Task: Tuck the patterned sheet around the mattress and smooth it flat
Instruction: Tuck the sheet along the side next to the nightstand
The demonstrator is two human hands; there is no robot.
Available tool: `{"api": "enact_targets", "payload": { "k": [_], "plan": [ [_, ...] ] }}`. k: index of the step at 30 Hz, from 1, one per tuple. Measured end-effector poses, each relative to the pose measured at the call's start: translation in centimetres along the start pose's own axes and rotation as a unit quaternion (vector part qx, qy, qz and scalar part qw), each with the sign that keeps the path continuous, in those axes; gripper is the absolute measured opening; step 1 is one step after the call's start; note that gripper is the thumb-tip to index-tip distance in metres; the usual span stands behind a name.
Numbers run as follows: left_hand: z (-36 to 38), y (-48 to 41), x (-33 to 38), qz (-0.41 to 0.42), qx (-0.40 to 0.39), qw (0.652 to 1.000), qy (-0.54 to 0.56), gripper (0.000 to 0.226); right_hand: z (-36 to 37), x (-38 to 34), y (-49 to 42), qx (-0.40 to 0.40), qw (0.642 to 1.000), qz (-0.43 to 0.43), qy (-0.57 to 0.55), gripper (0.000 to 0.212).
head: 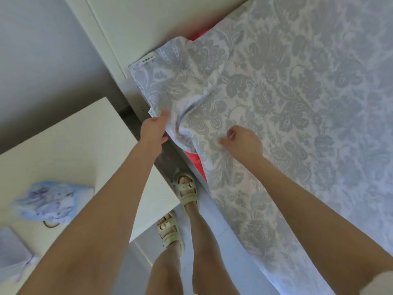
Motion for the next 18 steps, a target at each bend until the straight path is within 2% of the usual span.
{"api": "enact_targets", "payload": {
  "k": [2,4,5,7,9,10,12,14,16,17,18],
  "plan": [
    [0.4,-1.1,0.8,-0.026,-0.001,0.999,0.024,0.026,-0.8,-1.9,-2.6,0.008,1.0,-0.015,-0.002,0.038],
    [-1.5,-1.4,1.6,-0.017,0.092,0.996,-0.007,0.009,-1.4,-3.4,-4.6,0.003,0.999,-0.033,0.009,0.037],
    [-3.3,-1.0,2.2,0.0,0.162,0.986,-0.023,0.014,-1.7,-4.0,-5.5,0.0,0.999,-0.041,0.015,0.037],
    [-7.2,0.9,4.4,0.094,0.297,0.95,-0.037,0.012,-2.4,-4.9,-7.0,-0.003,0.998,-0.052,0.022,0.036],
    [-9.4,2.7,6.8,0.175,0.354,0.917,-0.05,0.015,-3.0,-5.6,-8.6,-0.003,0.997,-0.064,0.032,0.034],
    [-9.8,2.6,7.5,0.179,0.368,0.91,-0.065,0.022,-3.1,-5.9,-9.4,-0.006,0.997,-0.071,0.039,0.033],
    [-9.5,0.5,8.1,0.123,0.363,0.919,-0.09,0.034,-3.5,-6.4,-11.1,-0.008,0.995,-0.08,0.051,0.033],
    [-8.4,-2.0,8.0,0.04,0.301,0.948,-0.096,0.032,-4.3,-6.8,-12.9,0.003,0.995,-0.085,0.059,0.031],
    [-7.5,-3.9,7.7,-0.026,0.201,0.979,-0.006,0.013,-5.5,-7.5,-14.7,0.034,0.992,-0.101,0.073,0.03],
    [-7.3,-4.6,7.7,-0.045,0.154,0.985,0.069,0.011,-6.2,-8.2,-15.7,0.057,0.988,-0.118,0.082,0.029],
    [-7.2,-5.1,8.1,-0.05,0.121,0.983,0.128,0.02,-7.0,-9.0,-16.7,0.088,0.983,-0.137,0.089,0.029]
  ]
}}
Point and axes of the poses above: each hand's wrist, its own y-axis away from the middle knuckle, its own z-axis out of the palm, x = y × z, the point moved 8 cm from there along -y, towards the middle knuckle, and after that the axes turned 11 degrees about -z, right-handed, at the moved point
